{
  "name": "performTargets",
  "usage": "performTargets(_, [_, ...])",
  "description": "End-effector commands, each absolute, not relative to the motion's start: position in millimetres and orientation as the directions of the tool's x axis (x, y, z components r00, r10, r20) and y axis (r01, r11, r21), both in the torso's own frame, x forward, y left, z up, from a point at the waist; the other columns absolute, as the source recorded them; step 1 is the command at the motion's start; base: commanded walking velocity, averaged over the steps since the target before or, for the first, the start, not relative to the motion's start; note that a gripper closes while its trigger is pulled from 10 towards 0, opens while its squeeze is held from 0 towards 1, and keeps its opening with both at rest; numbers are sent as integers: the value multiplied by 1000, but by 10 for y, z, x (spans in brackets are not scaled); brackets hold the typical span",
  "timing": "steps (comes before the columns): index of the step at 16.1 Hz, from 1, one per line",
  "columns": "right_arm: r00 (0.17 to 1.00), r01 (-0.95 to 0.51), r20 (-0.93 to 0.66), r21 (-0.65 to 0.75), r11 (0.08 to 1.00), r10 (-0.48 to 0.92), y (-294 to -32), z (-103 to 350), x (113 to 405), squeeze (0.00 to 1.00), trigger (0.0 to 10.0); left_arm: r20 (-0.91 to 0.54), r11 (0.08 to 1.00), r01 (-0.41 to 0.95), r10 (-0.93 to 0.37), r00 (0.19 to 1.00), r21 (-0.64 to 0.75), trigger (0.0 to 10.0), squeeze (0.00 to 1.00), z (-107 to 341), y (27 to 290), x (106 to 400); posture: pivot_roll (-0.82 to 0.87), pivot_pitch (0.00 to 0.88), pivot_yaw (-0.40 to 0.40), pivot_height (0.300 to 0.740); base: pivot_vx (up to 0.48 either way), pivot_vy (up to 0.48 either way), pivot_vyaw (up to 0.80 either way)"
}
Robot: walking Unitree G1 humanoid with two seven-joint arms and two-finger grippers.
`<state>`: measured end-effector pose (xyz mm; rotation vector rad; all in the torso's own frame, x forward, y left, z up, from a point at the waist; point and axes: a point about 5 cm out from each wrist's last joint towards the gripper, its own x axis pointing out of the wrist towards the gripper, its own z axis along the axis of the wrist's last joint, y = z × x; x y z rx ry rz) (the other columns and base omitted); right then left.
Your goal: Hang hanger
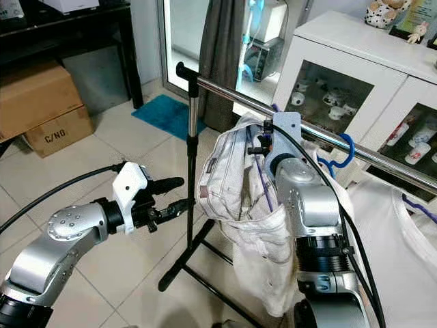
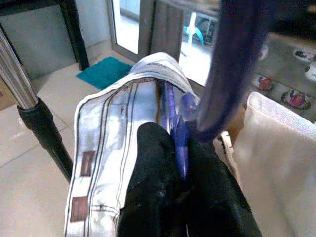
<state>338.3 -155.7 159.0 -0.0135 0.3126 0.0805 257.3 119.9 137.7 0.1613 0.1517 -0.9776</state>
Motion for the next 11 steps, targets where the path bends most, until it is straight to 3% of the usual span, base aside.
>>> performTargets(1, [944, -65, -324, -21, 998, 55, -1624, 1559, 3361, 0, 2118, -207, 535, 841, -816, 539, 81, 10000, 0, 1379, 1179, 2565, -36, 0, -89, 740, 0, 0, 0])
performTargets(2, [944, -67, -324, -23, 997, 56, -1630, 1556, 3360, 0, 3373, -207, 536, 840, -816, 540, 82, 10000, 0, 1379, 1180, 2564, -36, 0, -93, 740, 0, 0, 0])
performTargets(3, [944, -67, -325, -27, 997, 55, -1636, 1555, 3360, 0, 7569, -206, 537, 839, -815, 542, 83, 10000, 0, 1377, 1183, 2562, -35, 0, -96, 740, 0, 0, 0])
performTargets(4, [944, -70, -326, -31, 997, 56, -1639, 1554, 3362, 0, 8863, -207, 539, 838, -814, 543, 84, 10000, 0, 1377, 1187, 2560, -34, 0, -97, 740, 0, 0, 0])
performTargets(5, [943, -72, -327, -28, 997, 59, -1637, 1552, 3363, 0, 8235, -207, 539, 838, -813, 544, 84, 10000, 0, 1377, 1187, 2559, -34, 0, -97, 740, 0, 0, 0])
performTargets(6, [943, -83, -325, -8, 997, 76, -1624, 1544, 3361, 0, 0, -206, 539, 838, -813, 544, 85, 10000, 0, 1377, 1186, 2557, -32, 0, -98, 740, 0, 0, 0])
performTargets(10, [949, -95, -301, 9, 995, 93, -1602, 1573, 3346, 0, 0, -175, 576, 812, -793, 583, 97, 10000, 0, 1415, 1207, 2597, -29, 0, -98, 740, 0, 0, 0])
performTargets(11, [963, -126, -235, 56, 990, 136, -1573, 1673, 3323, 0, 0, -137, 629, 770, -757, 638, 109, 10000, 0, 1457, 1243, 2647, -26, 0, -99, 740, 0, 0, 0])
